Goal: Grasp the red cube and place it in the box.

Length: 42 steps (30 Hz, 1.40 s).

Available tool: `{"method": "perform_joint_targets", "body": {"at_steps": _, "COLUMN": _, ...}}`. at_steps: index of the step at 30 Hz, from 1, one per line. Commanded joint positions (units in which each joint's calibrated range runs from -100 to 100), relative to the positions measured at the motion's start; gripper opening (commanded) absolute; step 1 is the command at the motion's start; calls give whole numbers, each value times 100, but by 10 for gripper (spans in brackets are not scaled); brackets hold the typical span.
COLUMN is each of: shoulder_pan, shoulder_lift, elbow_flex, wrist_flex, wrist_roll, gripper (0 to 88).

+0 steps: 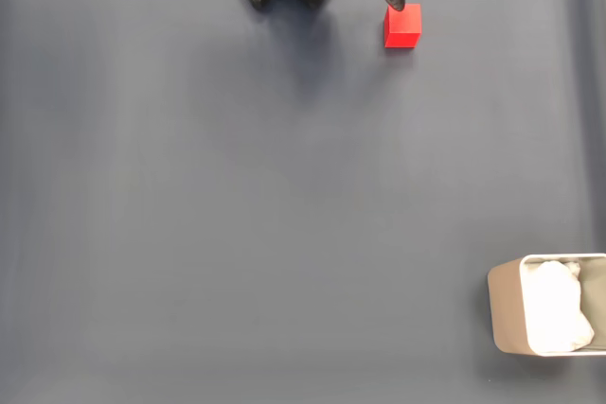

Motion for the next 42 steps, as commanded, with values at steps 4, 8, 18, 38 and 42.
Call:
{"method": "perform_joint_targets", "body": {"at_steps": 4, "shoulder_pan": 112, "shoulder_lift": -40, "elbow_flex": 121, "wrist_flex": -257, "wrist_roll": 107, "gripper": 291}}
{"method": "perform_joint_targets", "body": {"at_steps": 8, "shoulder_pan": 183, "shoulder_lift": 30, "elbow_flex": 185, "wrist_flex": -380, "wrist_roll": 132, "gripper": 296}}
{"method": "perform_joint_targets", "body": {"at_steps": 18, "shoulder_pan": 240, "shoulder_lift": 471, "elbow_flex": 358, "wrist_flex": -937, "wrist_roll": 39, "gripper": 304}}
{"method": "perform_joint_targets", "body": {"at_steps": 38, "shoulder_pan": 282, "shoulder_lift": 853, "elbow_flex": 915, "wrist_flex": -1749, "wrist_roll": 112, "gripper": 320}}
{"method": "perform_joint_targets", "body": {"at_steps": 42, "shoulder_pan": 247, "shoulder_lift": 853, "elbow_flex": 1043, "wrist_flex": -1823, "wrist_roll": 93, "gripper": 323}}
